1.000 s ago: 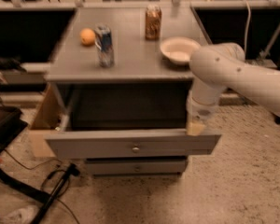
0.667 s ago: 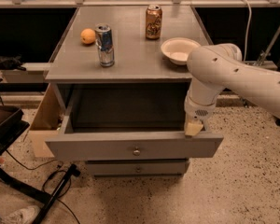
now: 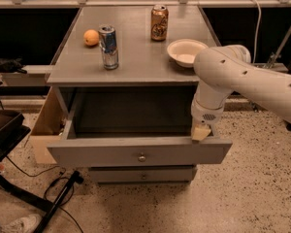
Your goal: Open top drawer
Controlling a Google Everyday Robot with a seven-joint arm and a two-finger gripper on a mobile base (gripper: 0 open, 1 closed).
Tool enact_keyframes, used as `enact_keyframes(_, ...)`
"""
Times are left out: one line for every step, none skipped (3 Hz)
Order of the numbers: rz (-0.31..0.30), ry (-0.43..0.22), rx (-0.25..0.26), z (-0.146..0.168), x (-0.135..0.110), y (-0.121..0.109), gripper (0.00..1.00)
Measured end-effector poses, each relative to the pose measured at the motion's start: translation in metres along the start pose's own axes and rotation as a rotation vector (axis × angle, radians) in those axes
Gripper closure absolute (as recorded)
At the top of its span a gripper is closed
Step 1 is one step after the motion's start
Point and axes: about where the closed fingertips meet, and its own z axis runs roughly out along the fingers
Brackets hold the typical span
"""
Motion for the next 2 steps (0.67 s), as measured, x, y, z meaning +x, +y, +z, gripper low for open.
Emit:
enact_keyframes(0.0,0.0,0.0,0.0,0.0,0.0,0.12)
enact_keyframes(0.0,0.0,0.0,0.0001,0.0,0.0,0.0)
